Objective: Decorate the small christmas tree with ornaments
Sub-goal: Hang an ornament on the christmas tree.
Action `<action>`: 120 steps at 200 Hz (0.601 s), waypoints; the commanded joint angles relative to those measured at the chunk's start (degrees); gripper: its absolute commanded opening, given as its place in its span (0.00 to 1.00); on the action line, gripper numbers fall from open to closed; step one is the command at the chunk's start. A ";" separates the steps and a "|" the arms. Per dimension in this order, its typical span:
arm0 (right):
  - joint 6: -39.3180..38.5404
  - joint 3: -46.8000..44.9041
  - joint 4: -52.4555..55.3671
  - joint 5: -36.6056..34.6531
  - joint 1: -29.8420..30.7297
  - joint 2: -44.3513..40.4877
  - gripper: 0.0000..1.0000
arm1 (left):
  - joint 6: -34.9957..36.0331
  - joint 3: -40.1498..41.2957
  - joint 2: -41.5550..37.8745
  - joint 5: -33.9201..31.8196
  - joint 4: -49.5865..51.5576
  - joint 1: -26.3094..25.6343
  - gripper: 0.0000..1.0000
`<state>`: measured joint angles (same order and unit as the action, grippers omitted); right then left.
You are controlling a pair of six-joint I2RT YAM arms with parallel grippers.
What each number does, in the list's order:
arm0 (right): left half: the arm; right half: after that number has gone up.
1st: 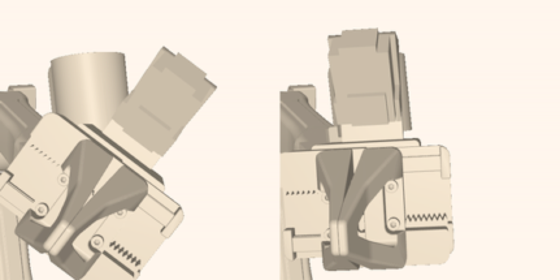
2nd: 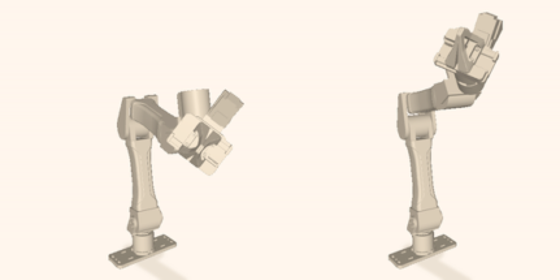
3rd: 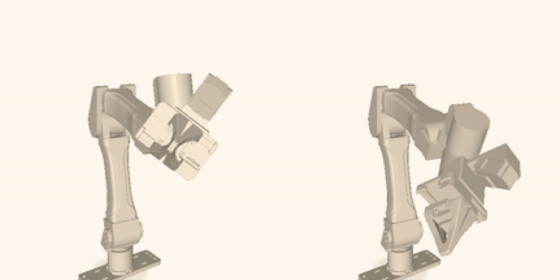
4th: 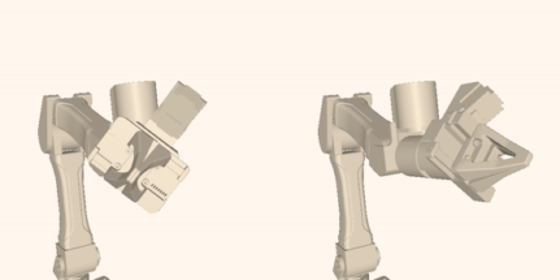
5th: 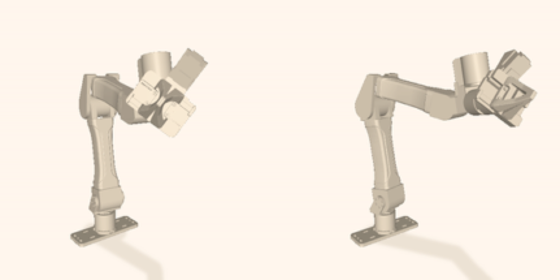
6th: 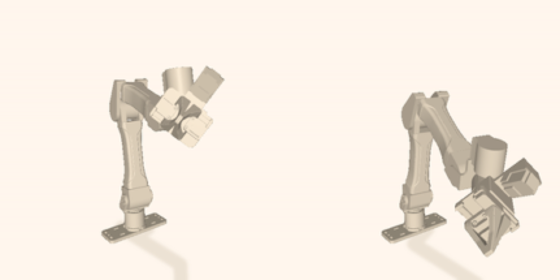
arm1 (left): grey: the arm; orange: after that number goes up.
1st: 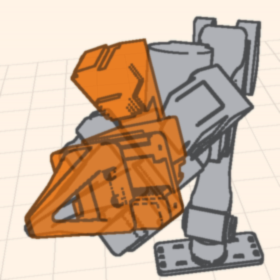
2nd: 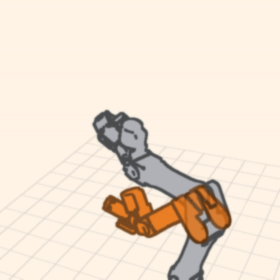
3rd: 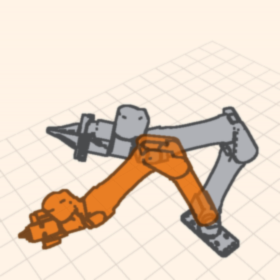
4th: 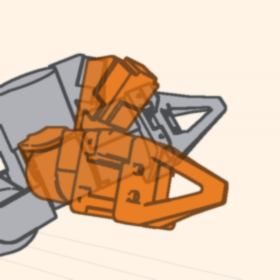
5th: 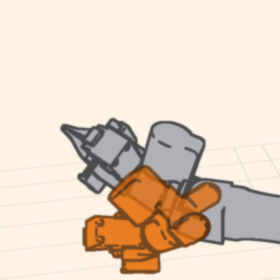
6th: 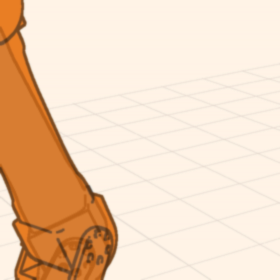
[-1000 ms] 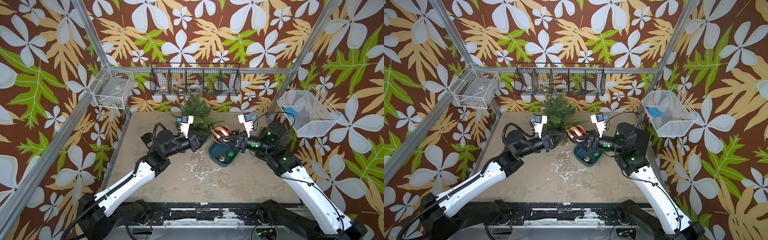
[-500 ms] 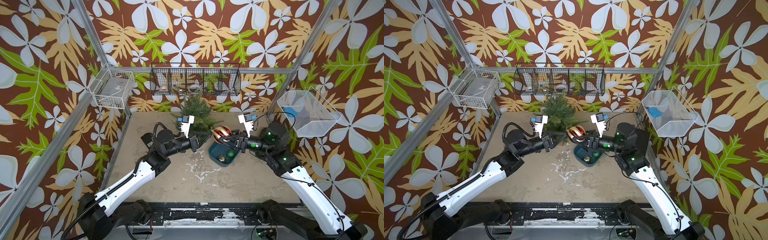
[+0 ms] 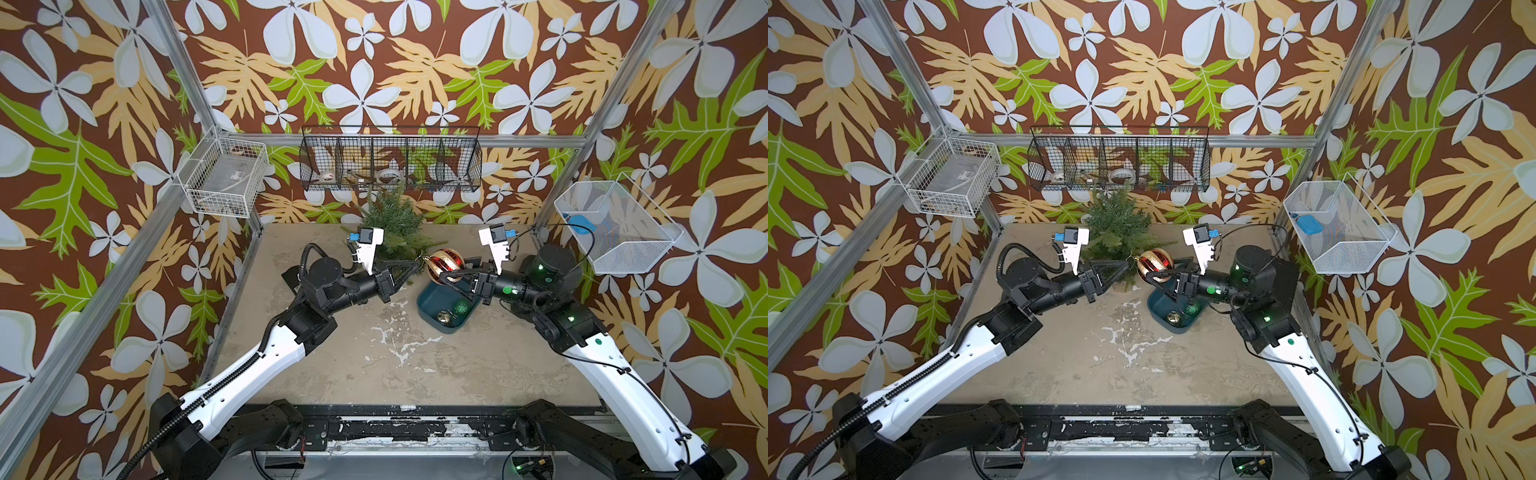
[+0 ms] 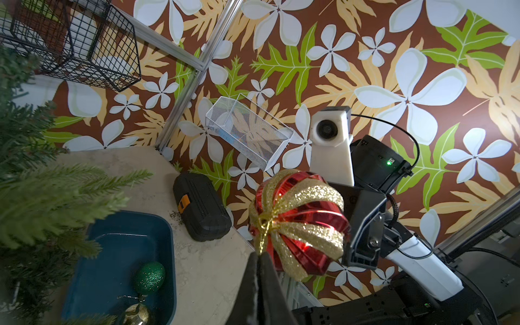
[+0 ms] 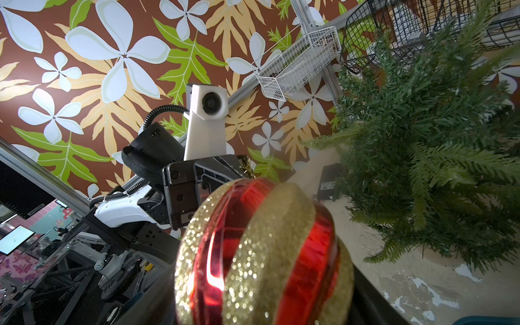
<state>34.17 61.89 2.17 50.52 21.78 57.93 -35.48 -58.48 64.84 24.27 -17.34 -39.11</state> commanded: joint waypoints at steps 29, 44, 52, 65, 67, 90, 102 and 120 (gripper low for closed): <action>0.02 1.02 -3.44 -1.23 0.05 1.91 0.68 | 5.79 -3.69 0.27 -6.06 7.92 0.07 0.00; 0.15 1.17 -4.10 -1.51 0.04 2.52 0.68 | 6.70 -4.68 0.70 -6.81 9.26 0.00 0.00; 0.24 1.28 -4.50 -1.58 0.06 2.95 0.68 | 7.21 -5.34 0.96 -7.36 10.12 0.12 0.00; 0.48 1.57 -5.21 -1.47 0.05 3.63 0.68 | 7.77 -5.95 1.25 -7.90 11.01 0.21 0.00; 0.53 1.63 -5.33 -1.48 0.07 3.78 0.68 | 7.79 -5.95 1.25 -7.92 11.08 0.19 0.00; 0.79 2.07 -6.31 -1.31 0.11 5.14 0.68 | 7.67 -6.22 1.43 -7.93 11.60 1.20 0.00; 0.96 2.17 -6.73 -1.44 0.13 5.74 0.67 | 7.54 -6.40 1.52 -7.84 11.95 1.87 0.00; 1.15 2.18 -7.86 -1.58 0.12 6.59 0.68 | 7.41 -6.40 1.52 -8.02 12.16 2.77 0.00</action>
<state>34.46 63.57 -2.02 49.19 21.78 63.70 -28.45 -64.45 66.32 16.80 -5.82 -37.30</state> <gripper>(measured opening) 0.735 0.065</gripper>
